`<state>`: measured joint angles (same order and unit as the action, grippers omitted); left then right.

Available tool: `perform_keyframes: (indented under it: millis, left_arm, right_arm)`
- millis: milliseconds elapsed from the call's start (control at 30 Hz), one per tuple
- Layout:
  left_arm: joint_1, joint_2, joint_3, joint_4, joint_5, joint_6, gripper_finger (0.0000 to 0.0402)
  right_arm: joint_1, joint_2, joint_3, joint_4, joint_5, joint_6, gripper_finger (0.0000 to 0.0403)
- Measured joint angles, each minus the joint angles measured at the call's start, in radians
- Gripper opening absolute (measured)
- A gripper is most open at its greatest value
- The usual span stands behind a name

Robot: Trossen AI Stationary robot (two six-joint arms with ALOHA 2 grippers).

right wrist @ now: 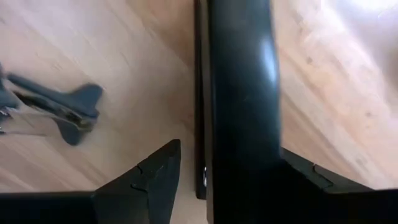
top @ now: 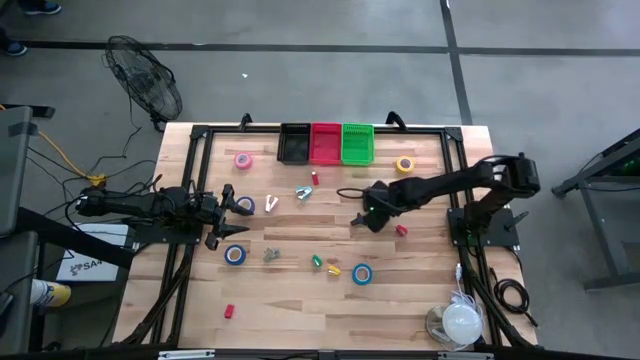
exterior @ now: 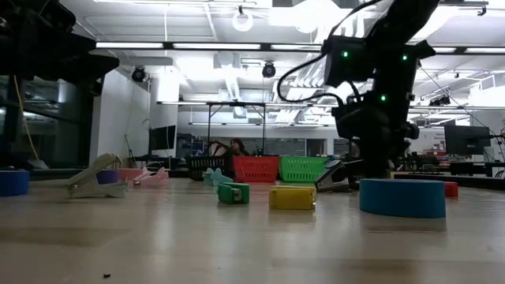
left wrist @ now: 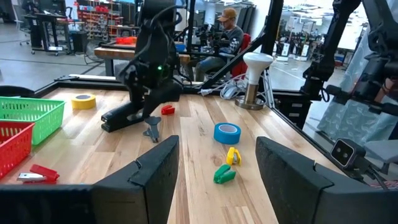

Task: Pick and place Stapler, Stapler remover, tape
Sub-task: Put the large black stapler into the red bin

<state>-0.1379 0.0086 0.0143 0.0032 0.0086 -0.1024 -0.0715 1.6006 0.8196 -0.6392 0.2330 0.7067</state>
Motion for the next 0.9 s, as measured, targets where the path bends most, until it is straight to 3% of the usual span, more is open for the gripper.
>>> perform_keyframes:
  millis: [300,600,900]
  left_arm:
    - [0.000,0.000,0.000,0.000,0.000,0.000,0.0211]
    - [0.000,0.000,0.000,0.000,0.000,0.000,0.0211]
    - [0.000,0.000,0.000,0.000,0.000,0.000,0.0211]
  right_arm:
    - [0.000,0.040,0.002,0.003,-0.006,0.001,0.0198]
    - [0.000,0.039,0.003,0.002,-0.023,0.018,0.0120]
    - [0.000,0.040,0.014,-0.004,-0.026,0.054,0.0120]
